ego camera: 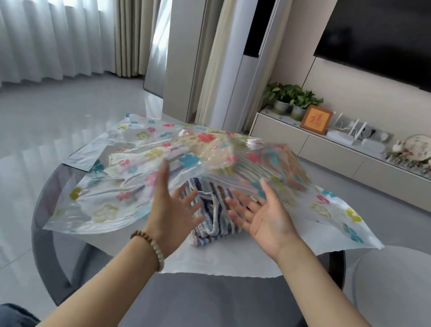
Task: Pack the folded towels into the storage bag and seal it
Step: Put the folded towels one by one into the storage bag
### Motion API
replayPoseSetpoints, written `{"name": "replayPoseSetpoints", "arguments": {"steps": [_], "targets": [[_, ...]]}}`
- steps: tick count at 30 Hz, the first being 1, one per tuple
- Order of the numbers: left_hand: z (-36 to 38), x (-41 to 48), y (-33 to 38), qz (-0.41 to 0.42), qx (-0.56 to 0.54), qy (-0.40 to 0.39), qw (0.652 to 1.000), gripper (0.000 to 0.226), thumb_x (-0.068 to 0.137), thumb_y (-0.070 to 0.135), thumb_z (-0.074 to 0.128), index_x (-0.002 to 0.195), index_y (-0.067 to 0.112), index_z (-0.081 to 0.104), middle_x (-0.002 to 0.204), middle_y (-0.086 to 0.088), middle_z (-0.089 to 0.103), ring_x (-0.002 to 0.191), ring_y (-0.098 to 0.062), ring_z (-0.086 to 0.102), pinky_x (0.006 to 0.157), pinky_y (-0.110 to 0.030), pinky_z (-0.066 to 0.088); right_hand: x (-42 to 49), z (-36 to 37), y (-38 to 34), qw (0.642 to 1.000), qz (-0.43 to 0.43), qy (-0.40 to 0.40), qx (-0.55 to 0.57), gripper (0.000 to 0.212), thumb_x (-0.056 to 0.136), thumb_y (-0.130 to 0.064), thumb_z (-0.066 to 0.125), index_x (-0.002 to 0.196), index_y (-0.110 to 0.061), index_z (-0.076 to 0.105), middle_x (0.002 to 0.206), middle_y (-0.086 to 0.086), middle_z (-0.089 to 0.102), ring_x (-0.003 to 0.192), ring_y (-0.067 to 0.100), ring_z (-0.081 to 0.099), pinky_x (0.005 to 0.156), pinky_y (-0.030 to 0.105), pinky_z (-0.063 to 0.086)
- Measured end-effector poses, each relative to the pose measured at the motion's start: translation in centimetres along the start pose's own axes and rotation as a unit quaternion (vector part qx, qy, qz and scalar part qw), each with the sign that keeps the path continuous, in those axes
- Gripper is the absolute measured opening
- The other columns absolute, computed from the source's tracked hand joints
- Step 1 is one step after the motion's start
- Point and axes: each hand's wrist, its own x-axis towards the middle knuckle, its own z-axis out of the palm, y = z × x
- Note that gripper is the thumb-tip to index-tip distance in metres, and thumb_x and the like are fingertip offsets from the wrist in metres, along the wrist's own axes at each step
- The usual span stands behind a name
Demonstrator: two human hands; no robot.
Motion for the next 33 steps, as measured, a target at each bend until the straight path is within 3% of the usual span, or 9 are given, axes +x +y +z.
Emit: {"name": "replayPoseSetpoints", "arguments": {"steps": [3,6,8,10,13,19,24,27,33], "targets": [[-0.8,0.2,0.1,-0.009,-0.107,0.081,0.991,0.07,0.093,0.053,0.033,0.148,0.017,0.011,0.149,-0.012,0.034,0.133,-0.037,0.038,0.108,-0.053,0.031,-0.7,-2.4,-0.1,0.989,-0.011,0.135,0.058,0.033,0.094,-0.041,0.047,0.11,-0.014,0.059,0.099,0.01,0.066,0.078,0.02,0.066,0.07,0.031,0.054],[-2.7,0.2,-0.8,0.043,-0.043,0.155,0.986,0.042,0.1,0.033,0.029,0.138,0.014,0.032,0.139,-0.016,0.046,0.118,-0.032,0.053,0.094,-0.041,0.046,-1.7,-4.4,1.4,0.98,-0.017,0.198,-0.022,0.03,0.098,-0.033,0.042,0.09,-0.013,0.064,0.09,0.007,0.065,0.077,0.016,0.061,0.072,0.027,0.049],[-4.7,0.2,-1.1,0.079,0.044,0.161,0.983,0.027,0.101,0.029,0.031,0.12,0.019,0.046,0.125,-0.008,0.058,0.11,-0.026,0.057,0.09,-0.038,0.048,-2.1,-5.1,3.2,0.979,0.003,0.199,-0.036,0.034,0.098,-0.034,0.04,0.103,-0.01,0.064,0.091,0.006,0.064,0.078,0.016,0.06,0.073,0.027,0.048],[-6.7,-0.1,-0.7,0.097,0.102,0.145,0.979,0.031,0.1,0.037,0.028,0.125,0.028,0.045,0.114,0.001,0.063,0.111,-0.024,0.058,0.089,-0.038,0.047,-2.2,-5.2,5.3,0.981,0.026,0.193,-0.023,0.037,0.099,-0.034,0.039,0.116,-0.01,0.06,0.094,0.005,0.063,0.079,0.017,0.059,0.074,0.027,0.047],[-9.8,0.1,1.0,0.099,0.151,0.147,0.973,0.039,0.1,0.038,0.025,0.136,0.03,0.037,0.122,0.001,0.059,0.11,-0.026,0.058,0.078,-0.035,0.05,-2.3,-3.9,8.4,0.983,0.052,0.173,-0.017,0.04,0.099,-0.034,0.037,0.123,-0.009,0.057,0.097,0.007,0.063,0.079,0.017,0.06,0.07,0.025,0.048],[-12.9,1.2,5.8,0.086,0.127,0.185,0.971,0.043,0.101,0.036,0.019,0.143,0.031,0.024,0.135,-0.003,0.054,0.111,-0.024,0.056,0.085,-0.037,0.046,-3.0,0.6,12.2,0.991,0.082,0.108,-0.016,0.034,0.099,-0.032,0.038,0.118,-0.012,0.058,0.102,0.008,0.065,0.082,0.019,0.064,0.071,0.025,0.052],[-12.4,0.1,4.9,0.032,0.13,0.195,0.972,0.048,0.097,0.038,0.039,0.14,0.017,0.034,0.137,-0.009,0.051,0.097,-0.024,0.06,0.065,-0.032,0.056,-4.9,1.0,12.7,0.991,0.112,0.067,-0.035,0.032,0.098,-0.033,0.04,0.11,-0.012,0.06,0.097,0.008,0.07,0.077,0.017,0.068,0.065,0.024,0.057],[-9.0,-2.7,0.7,-0.078,0.164,0.113,0.977,0.059,0.089,0.052,0.044,0.129,0.009,0.039,0.118,-0.015,0.058,0.086,-0.028,0.064,0.061,-0.033,0.06,-7.0,-1.5,11.2,0.99,0.111,0.064,-0.067,0.036,0.096,-0.038,0.044,0.108,-0.009,0.062,0.094,0.008,0.074,0.075,0.018,0.071,0.068,0.027,0.058],[-0.4,-4.6,-8.1,-0.23,0.326,-0.055,0.915,0.074,0.082,0.069,0.037,0.114,0.006,0.059,0.094,-0.008,0.071,0.077,-0.024,0.069,0.074,-0.037,0.056,-12.4,-9.4,6.6,0.974,0.123,0.128,-0.142,0.049,0.09,-0.048,0.05,0.109,-0.006,0.064,0.101,0.012,0.074,0.085,0.023,0.072,0.067,0.03,0.057]]}}
